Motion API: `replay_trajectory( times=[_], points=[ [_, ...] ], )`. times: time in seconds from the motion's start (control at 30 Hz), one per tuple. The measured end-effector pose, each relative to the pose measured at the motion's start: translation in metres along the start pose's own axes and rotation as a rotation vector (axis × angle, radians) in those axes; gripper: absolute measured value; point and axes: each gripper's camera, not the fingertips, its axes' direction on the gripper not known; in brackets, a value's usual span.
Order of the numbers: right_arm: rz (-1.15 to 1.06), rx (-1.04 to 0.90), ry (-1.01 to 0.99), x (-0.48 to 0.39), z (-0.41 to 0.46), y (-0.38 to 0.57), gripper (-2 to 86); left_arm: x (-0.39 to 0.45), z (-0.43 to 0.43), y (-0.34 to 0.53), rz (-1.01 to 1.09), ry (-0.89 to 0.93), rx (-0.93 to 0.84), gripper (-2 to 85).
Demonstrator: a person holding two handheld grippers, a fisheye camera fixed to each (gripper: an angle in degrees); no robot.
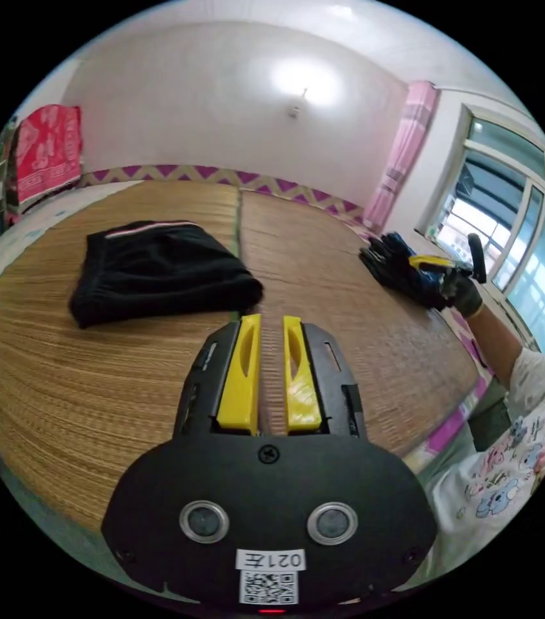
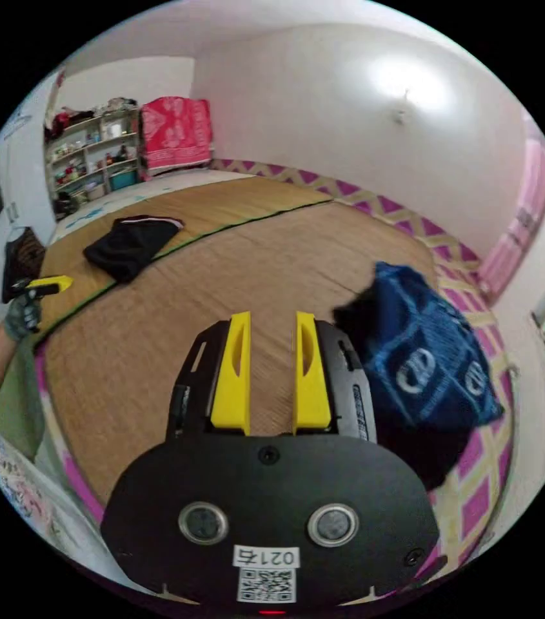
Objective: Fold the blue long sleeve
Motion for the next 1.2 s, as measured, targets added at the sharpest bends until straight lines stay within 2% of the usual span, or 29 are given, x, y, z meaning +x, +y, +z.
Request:
replay_trajectory(
  times=[0.07,0.27,0.33,0.43,0.57,0.7,0.93,1.07,1.13,1.2],
  points=[
    [0.041,0.021,0.202,0.027,-0.017,0.021,11.6,0.031,0.015,0.008,0.0,0.058,-0.017,2.0],
    [-0.113,-0.142,0.32,0.025,0.034,0.024,15.2,0.127,0.055,0.025,0.117,0.095,-0.019,-0.7],
    [-0.144,-0.169,0.385,0.02,0.049,0.021,12.9,0.147,0.064,0.032,0.107,0.142,-0.025,-0.8],
    [-0.078,-0.151,0.462,0.023,0.045,0.016,5.1,0.163,0.069,0.041,0.112,0.156,-0.043,-0.9],
    [0.067,-0.075,0.324,0.039,-0.003,0.01,1.7,0.173,0.073,0.052,0.133,0.151,-0.06,-1.0],
    [0.126,-0.027,0.321,0.034,-0.046,0.006,0.9,0.189,0.09,0.057,0.135,0.248,-0.086,-1.0],
    [-0.181,-0.119,0.309,-0.093,-0.079,0.056,0.4,0.237,0.119,0.073,0.074,0.494,-0.147,-0.8],
    [-0.368,-0.211,0.182,-0.175,-0.083,0.128,0.3,0.244,0.129,0.093,0.014,0.559,-0.194,0.3],
    [-0.405,-0.256,0.11,-0.199,-0.083,0.156,0.5,0.238,0.136,0.107,-0.068,0.619,-0.204,4.0],
    [-0.444,-0.268,0.155,-0.214,-0.084,0.18,1.0,0.233,0.139,0.115,-0.118,0.65,-0.203,6.5]
  ],
)
